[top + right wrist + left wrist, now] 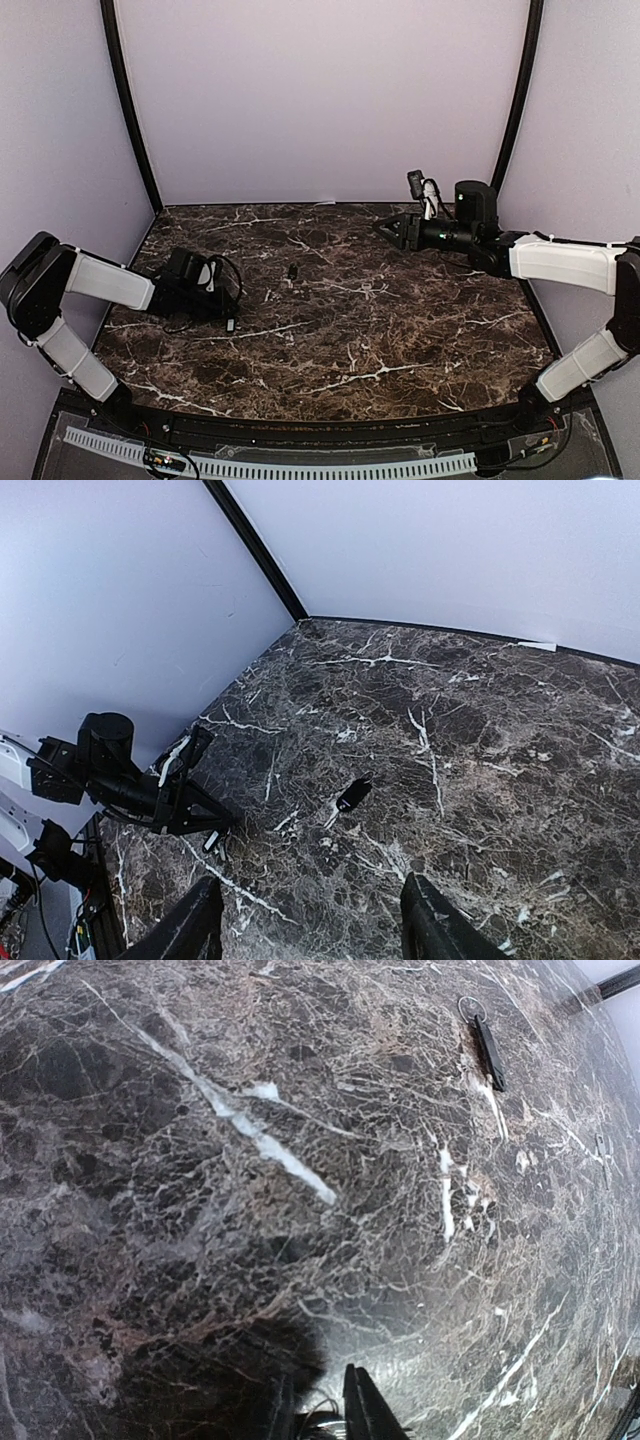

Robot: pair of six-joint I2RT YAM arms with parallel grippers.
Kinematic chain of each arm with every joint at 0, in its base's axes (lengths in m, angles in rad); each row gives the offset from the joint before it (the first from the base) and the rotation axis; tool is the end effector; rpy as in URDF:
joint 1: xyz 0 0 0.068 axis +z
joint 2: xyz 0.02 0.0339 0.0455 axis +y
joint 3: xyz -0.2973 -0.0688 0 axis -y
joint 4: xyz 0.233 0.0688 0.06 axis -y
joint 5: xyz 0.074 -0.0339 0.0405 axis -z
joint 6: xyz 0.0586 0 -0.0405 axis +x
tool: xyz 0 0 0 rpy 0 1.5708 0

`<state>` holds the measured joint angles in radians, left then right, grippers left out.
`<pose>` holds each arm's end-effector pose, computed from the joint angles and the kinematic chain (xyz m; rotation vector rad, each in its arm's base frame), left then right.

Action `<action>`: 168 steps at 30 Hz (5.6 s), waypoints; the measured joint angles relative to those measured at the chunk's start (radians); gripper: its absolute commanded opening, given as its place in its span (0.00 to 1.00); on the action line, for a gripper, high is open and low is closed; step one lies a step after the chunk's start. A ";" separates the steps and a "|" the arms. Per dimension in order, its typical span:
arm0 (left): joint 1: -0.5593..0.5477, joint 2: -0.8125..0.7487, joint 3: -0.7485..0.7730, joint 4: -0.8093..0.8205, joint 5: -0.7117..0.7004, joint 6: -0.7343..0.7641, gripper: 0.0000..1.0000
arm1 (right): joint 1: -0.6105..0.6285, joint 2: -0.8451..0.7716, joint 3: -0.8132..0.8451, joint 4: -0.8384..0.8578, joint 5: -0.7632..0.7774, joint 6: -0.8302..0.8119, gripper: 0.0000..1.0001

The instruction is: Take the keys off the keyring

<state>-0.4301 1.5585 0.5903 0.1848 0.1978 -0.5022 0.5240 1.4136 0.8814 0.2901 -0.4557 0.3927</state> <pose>0.2597 -0.1318 0.1601 0.0126 2.4414 -0.6716 0.2707 0.1862 0.3102 -0.4659 1.8614 1.0468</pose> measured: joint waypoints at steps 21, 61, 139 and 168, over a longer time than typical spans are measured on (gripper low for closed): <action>0.000 -0.034 -0.029 -0.006 0.016 0.023 0.00 | 0.000 -0.014 -0.022 0.002 0.005 0.001 0.60; -0.234 -0.213 0.093 0.316 0.395 -0.042 0.00 | 0.460 -0.051 -0.154 0.207 0.211 -0.232 0.64; -0.328 -0.181 0.148 0.499 0.341 -0.209 0.00 | 0.700 0.229 -0.030 0.448 0.861 -0.363 0.29; -0.329 -0.180 0.148 0.523 0.348 -0.212 0.00 | 0.702 0.229 -0.030 0.450 0.870 -0.369 0.00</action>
<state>-0.7589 1.3785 0.7383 0.7082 0.5453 -0.7147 1.2259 1.6428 0.8513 0.7403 0.4145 0.0242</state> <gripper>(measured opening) 0.008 0.005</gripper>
